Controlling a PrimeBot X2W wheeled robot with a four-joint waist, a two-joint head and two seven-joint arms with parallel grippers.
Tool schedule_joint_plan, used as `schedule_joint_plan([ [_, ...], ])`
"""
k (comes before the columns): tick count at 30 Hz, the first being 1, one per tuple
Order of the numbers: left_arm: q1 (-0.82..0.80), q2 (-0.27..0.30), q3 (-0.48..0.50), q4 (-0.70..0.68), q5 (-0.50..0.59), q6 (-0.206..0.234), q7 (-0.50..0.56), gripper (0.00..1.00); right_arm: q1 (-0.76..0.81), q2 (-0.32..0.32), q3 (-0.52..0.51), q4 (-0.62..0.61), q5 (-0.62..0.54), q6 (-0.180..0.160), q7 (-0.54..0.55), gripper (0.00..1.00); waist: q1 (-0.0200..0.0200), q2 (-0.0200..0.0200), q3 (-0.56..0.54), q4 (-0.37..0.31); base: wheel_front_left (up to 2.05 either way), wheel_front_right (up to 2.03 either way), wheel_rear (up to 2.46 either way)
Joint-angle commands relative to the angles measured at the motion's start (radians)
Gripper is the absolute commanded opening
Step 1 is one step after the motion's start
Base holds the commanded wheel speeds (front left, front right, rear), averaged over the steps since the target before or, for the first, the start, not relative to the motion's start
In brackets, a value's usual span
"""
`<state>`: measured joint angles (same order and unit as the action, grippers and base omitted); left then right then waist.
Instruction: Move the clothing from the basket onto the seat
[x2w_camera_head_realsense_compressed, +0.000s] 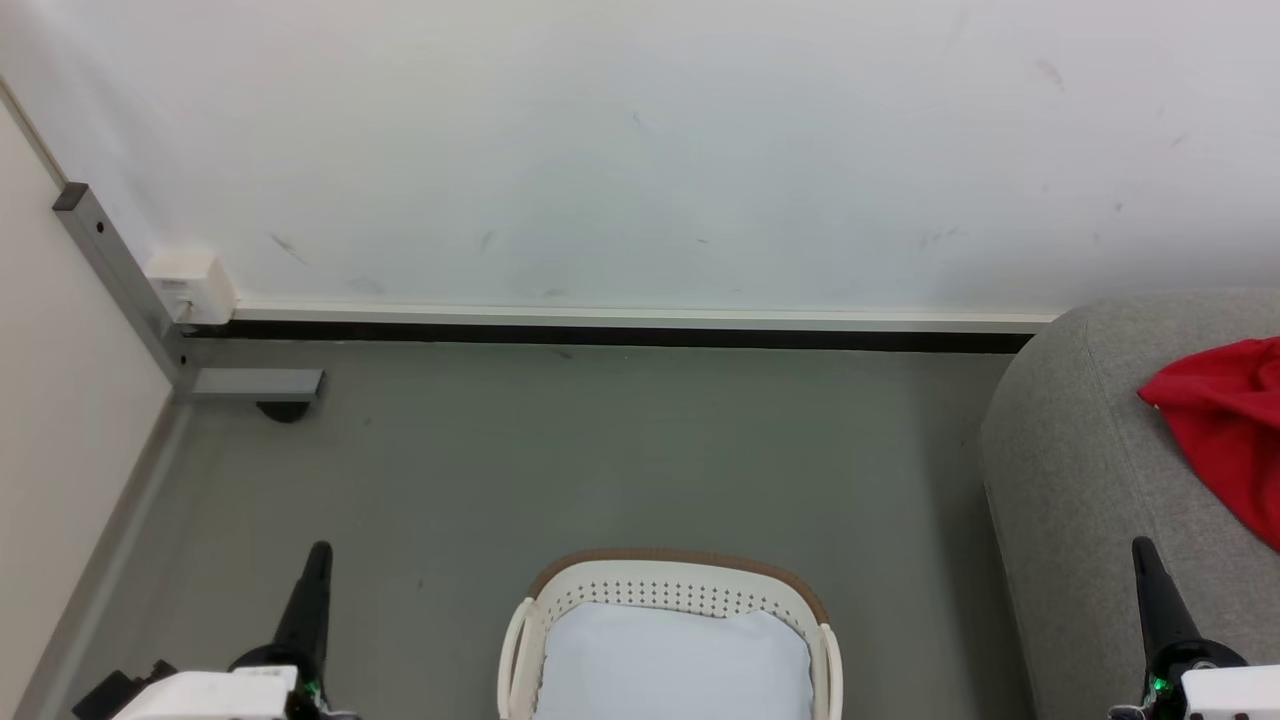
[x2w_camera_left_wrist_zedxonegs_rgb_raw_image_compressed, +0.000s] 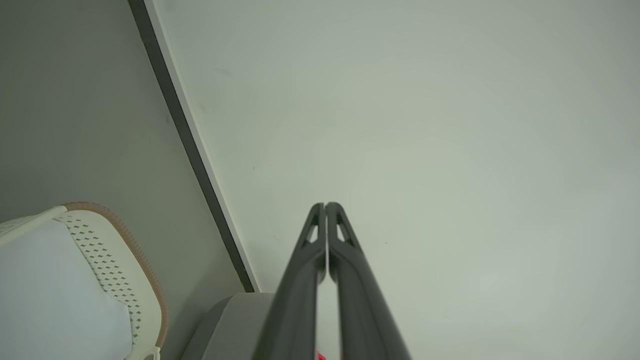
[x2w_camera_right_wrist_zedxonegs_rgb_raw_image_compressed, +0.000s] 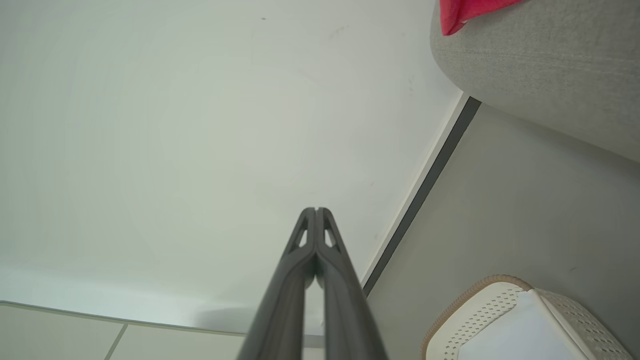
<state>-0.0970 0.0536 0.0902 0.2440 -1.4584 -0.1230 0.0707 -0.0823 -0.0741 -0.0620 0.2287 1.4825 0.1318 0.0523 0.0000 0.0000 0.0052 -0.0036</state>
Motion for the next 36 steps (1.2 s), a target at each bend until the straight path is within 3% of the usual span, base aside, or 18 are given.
schedule_joint_plan([
  [1,-0.013,0.002,0.007,-0.002,-0.018,-0.005,0.008,0.0,-0.02,-0.003,-0.006,0.002,0.017,-0.002,0.006,0.0,0.0,0.0,0.0,0.0,0.0,0.0,0.0],
  [23,-0.016,-0.003,0.027,0.002,-0.163,-0.011,0.048,0.0,-0.03,0.009,-0.035,0.017,0.151,-0.002,0.049,0.0,0.0,0.0,-0.002,0.004,0.0,0.0,0.0],
  [36,-0.016,-0.003,0.026,0.002,-0.16,-0.01,0.047,0.0,-0.03,0.012,-0.037,0.017,0.144,-0.002,0.051,0.0,0.0,0.0,-0.002,0.004,0.0,0.0,0.0],
])
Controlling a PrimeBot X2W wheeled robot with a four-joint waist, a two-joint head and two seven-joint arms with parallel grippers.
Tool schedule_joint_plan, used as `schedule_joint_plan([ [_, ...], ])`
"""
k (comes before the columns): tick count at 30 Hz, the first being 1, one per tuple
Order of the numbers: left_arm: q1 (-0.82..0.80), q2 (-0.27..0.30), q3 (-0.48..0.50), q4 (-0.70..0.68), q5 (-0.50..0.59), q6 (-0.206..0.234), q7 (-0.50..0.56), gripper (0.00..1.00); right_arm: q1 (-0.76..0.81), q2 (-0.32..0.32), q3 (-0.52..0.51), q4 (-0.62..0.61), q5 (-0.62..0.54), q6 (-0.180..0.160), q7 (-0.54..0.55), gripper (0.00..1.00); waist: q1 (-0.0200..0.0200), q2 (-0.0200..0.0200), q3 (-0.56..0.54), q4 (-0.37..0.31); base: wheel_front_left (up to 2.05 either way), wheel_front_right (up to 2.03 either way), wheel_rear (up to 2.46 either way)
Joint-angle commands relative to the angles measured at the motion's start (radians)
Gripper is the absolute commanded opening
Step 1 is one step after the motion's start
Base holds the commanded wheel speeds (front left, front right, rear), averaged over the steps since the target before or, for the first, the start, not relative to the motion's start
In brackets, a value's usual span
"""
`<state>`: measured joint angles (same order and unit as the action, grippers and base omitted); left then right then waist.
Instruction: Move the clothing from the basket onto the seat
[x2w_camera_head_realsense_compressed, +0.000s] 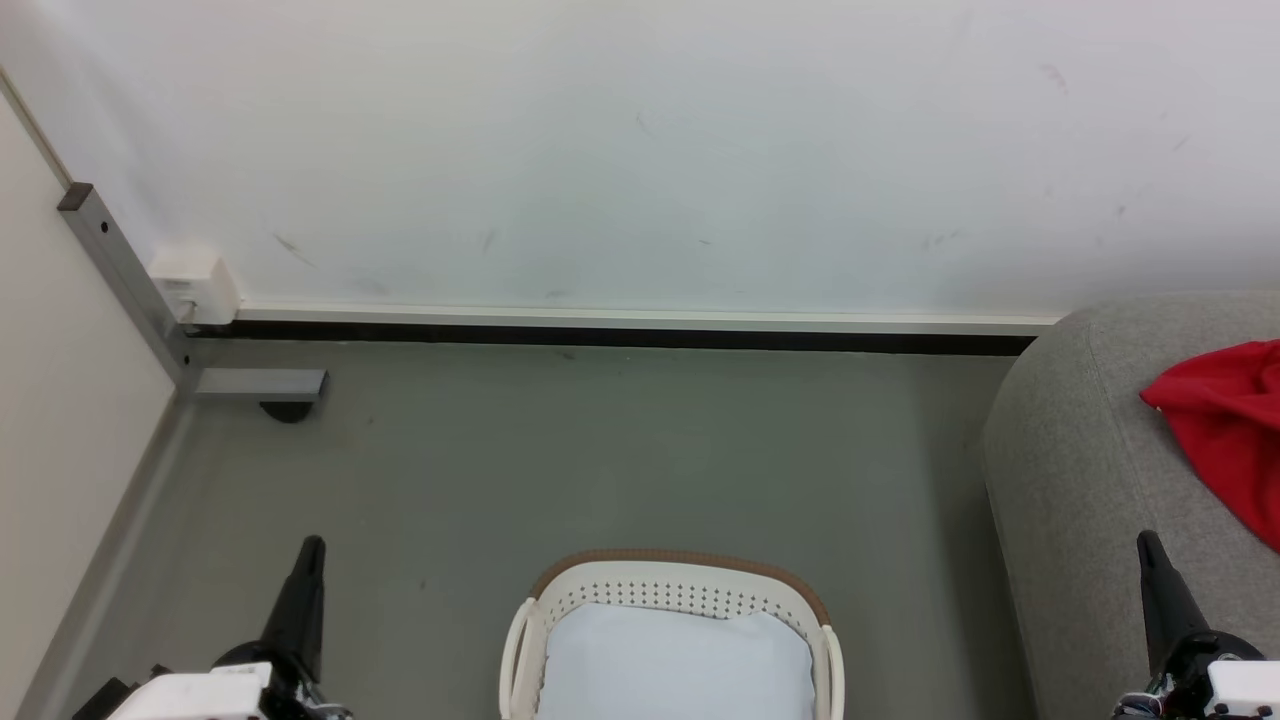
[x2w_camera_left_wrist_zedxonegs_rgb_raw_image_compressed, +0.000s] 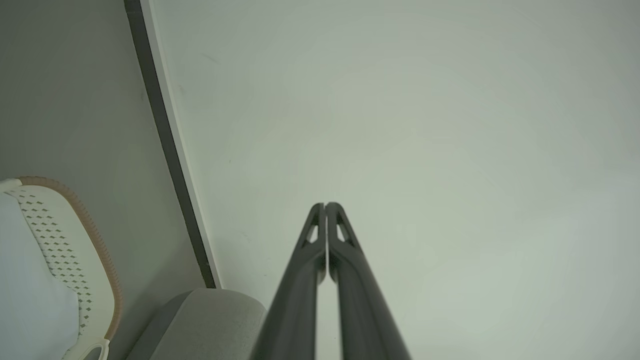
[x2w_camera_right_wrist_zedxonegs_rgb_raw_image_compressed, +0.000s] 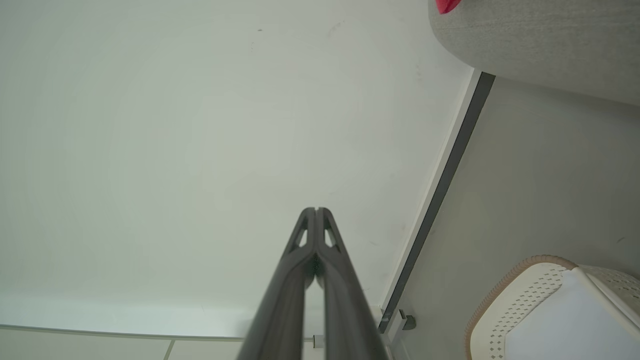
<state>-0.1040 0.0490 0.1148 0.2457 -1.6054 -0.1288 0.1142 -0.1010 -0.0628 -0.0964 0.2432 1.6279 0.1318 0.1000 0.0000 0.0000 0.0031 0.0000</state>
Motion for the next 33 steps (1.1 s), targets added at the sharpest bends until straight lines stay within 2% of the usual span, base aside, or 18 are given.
schedule_joint_plan([
  [1,-0.009,0.002,0.002,0.0,-0.013,-0.004,0.004,0.0,-0.011,0.001,-0.003,0.002,-0.002,-0.002,0.003,0.0,0.0,0.0,0.0,0.0,0.0,0.0,0.0],
  [33,-0.009,0.002,0.001,0.0,-0.014,-0.004,0.004,0.0,-0.012,0.005,-0.01,0.003,-0.009,-0.002,0.009,0.0,0.0,0.0,0.0,0.0,0.0,0.0,0.0],
])
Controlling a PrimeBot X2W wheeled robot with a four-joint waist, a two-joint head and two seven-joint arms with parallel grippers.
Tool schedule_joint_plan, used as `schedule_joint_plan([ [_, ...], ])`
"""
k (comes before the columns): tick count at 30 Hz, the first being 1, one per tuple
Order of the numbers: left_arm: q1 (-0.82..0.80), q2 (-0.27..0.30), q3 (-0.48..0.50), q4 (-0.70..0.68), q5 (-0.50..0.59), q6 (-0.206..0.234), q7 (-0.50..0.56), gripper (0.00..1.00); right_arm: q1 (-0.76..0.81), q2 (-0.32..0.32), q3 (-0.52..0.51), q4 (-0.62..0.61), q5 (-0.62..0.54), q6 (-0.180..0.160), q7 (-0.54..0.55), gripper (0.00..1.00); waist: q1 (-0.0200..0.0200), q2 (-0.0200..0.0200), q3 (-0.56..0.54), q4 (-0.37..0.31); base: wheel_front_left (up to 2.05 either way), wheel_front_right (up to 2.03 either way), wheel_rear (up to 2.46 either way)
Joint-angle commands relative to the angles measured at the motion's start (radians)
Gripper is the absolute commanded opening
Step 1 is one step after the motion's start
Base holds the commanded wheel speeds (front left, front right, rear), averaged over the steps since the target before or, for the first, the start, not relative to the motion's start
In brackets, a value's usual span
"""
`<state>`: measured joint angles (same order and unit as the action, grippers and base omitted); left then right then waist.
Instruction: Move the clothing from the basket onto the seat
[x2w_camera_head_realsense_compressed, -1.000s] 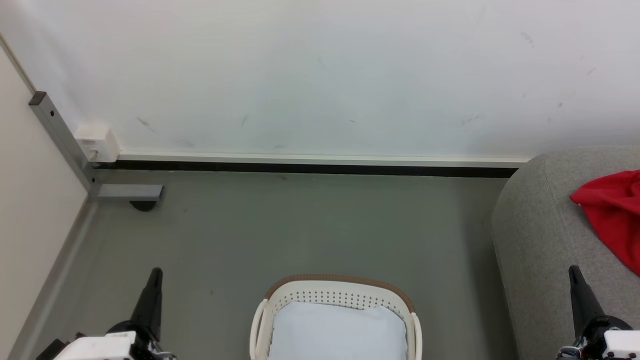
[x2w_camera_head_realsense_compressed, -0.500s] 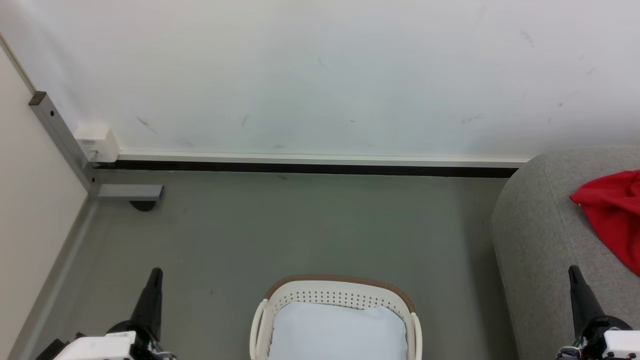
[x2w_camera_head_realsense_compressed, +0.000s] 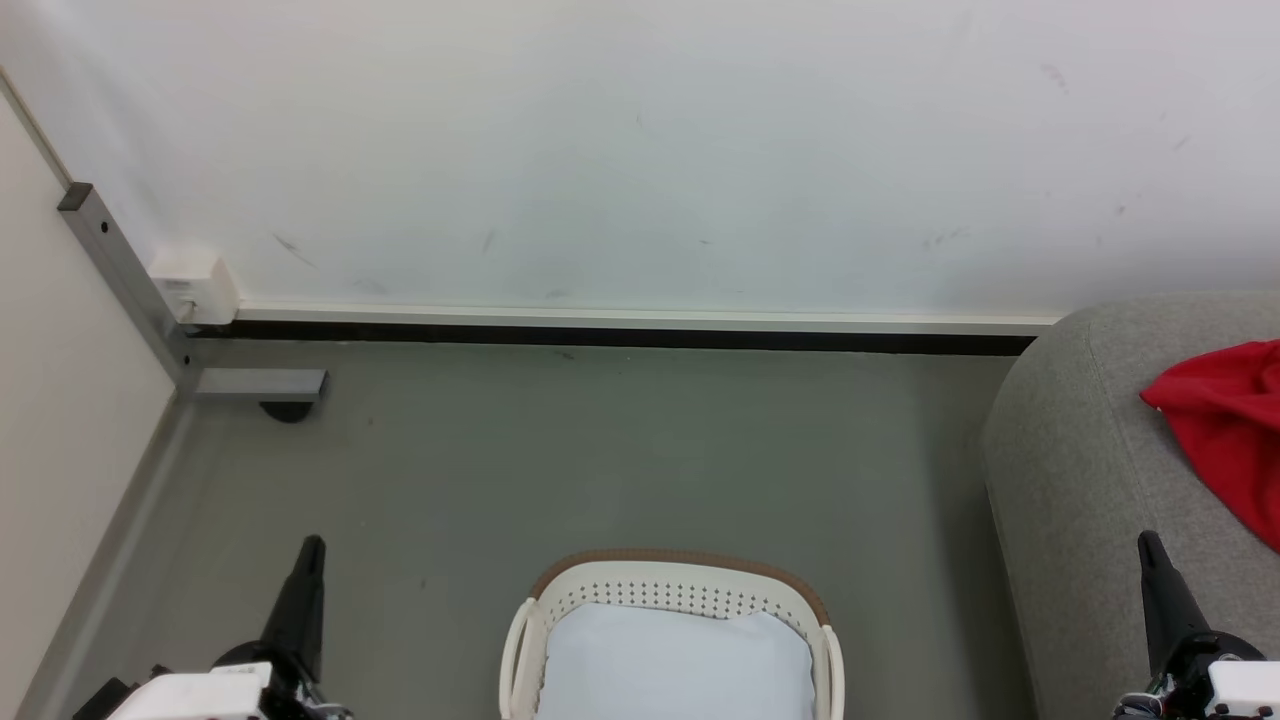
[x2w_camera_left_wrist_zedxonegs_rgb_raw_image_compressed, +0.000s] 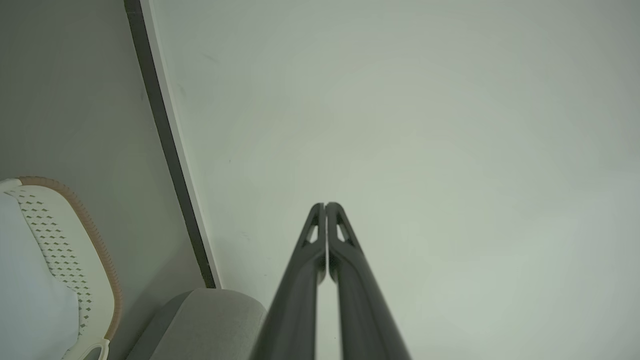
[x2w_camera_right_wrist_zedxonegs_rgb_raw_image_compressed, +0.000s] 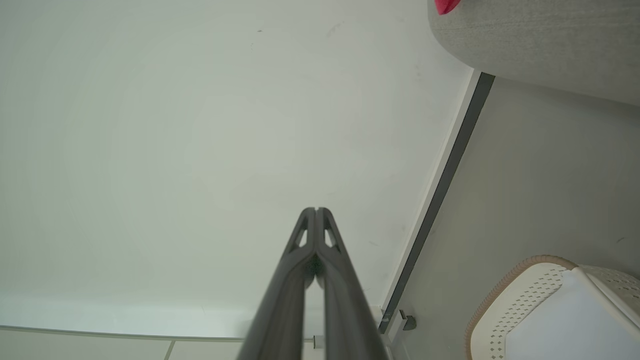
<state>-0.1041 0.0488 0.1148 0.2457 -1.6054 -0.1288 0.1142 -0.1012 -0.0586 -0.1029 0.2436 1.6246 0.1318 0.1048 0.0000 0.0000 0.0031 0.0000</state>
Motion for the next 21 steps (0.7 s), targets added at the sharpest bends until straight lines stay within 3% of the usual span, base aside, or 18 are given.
schedule_joint_plan([
  [1,-0.008,0.002,0.001,0.0,-0.014,-0.004,0.004,0.0,-0.012,0.001,-0.003,0.002,-0.006,-0.002,0.004,0.0,0.0,0.0,0.0,0.0,0.0,0.0,0.0],
  [21,-0.008,0.002,0.001,0.0,-0.014,-0.004,0.003,0.0,-0.012,0.003,-0.006,0.002,-0.008,-0.002,0.007,0.0,0.0,0.0,0.0,0.0,0.0,0.0,0.0],
])
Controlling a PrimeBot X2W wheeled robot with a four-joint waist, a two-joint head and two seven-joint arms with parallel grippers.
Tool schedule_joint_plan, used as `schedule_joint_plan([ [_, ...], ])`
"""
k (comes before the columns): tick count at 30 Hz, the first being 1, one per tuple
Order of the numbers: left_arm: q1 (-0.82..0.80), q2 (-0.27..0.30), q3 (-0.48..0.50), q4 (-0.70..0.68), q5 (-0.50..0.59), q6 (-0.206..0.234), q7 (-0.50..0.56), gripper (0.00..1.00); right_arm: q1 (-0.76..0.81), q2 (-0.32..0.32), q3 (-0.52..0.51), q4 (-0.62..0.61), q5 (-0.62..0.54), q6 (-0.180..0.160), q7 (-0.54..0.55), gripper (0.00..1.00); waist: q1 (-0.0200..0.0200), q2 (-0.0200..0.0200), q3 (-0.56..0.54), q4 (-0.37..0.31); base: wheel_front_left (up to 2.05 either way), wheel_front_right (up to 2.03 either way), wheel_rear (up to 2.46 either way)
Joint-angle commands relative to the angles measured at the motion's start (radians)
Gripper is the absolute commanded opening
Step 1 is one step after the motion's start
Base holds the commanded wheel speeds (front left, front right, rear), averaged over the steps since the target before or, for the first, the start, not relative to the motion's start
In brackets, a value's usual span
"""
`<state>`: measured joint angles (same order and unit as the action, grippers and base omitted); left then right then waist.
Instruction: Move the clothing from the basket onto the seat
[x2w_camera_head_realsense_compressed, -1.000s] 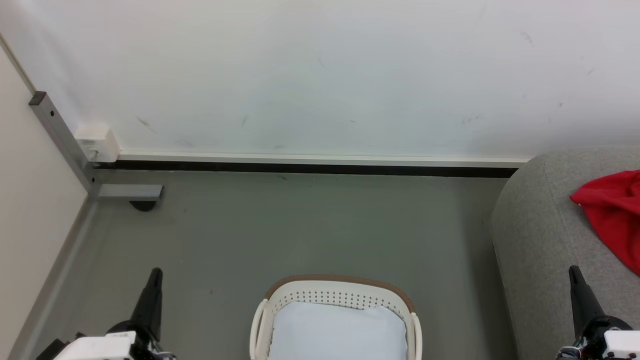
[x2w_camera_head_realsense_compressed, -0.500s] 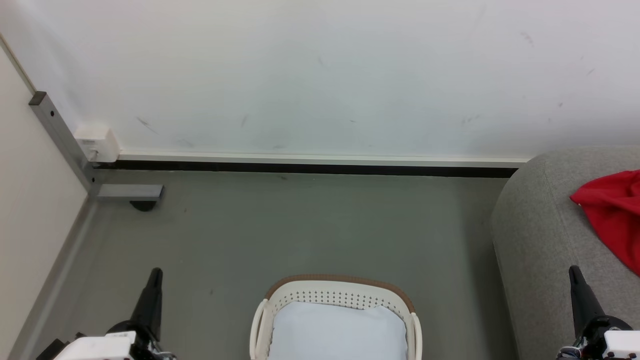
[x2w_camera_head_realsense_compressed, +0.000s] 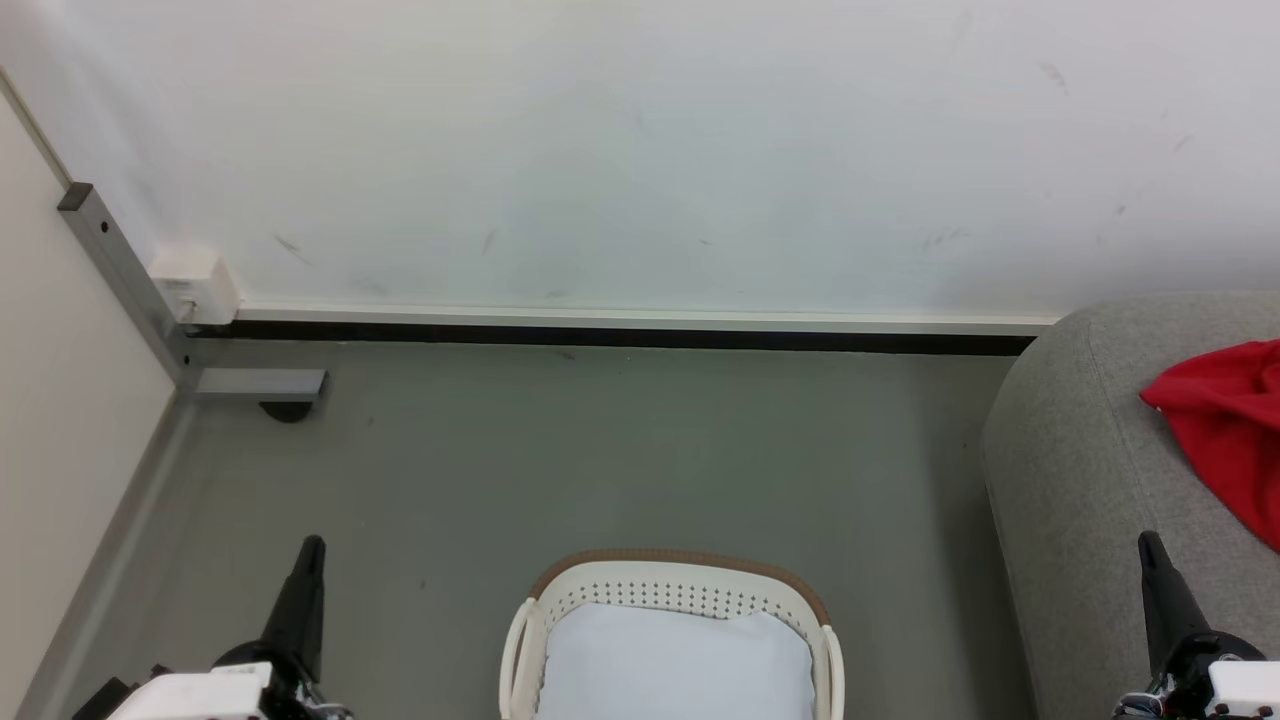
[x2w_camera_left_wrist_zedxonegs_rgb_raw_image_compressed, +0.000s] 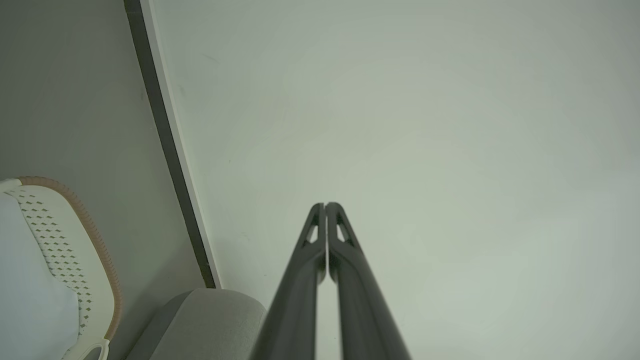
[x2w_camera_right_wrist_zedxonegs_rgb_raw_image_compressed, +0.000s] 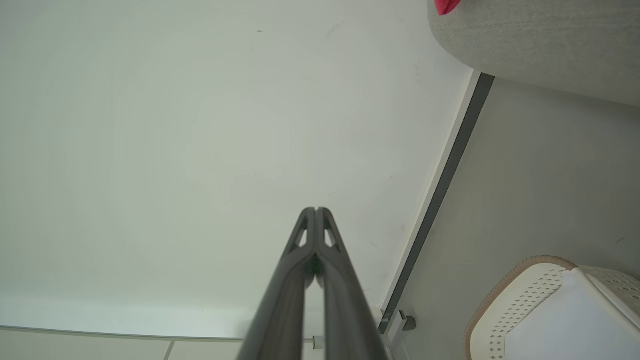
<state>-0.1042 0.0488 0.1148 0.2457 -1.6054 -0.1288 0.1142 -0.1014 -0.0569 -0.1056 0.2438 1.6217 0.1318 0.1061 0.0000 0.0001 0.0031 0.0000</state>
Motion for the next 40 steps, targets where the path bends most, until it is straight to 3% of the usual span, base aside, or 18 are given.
schedule_joint_plan([
  [1,-0.008,0.002,0.001,0.0,-0.014,-0.004,0.003,0.0,-0.012,0.002,-0.004,0.002,-0.005,-0.002,0.006,0.0,0.0,-0.0001,0.0,0.0,0.0,0.0,0.0],
  [40,-0.008,0.002,0.001,0.0,-0.014,-0.004,0.003,0.0,-0.013,0.004,-0.008,0.002,-0.009,-0.002,0.006,0.0,0.0,-0.0001,0.0,0.0,0.0,0.0,0.0],
])
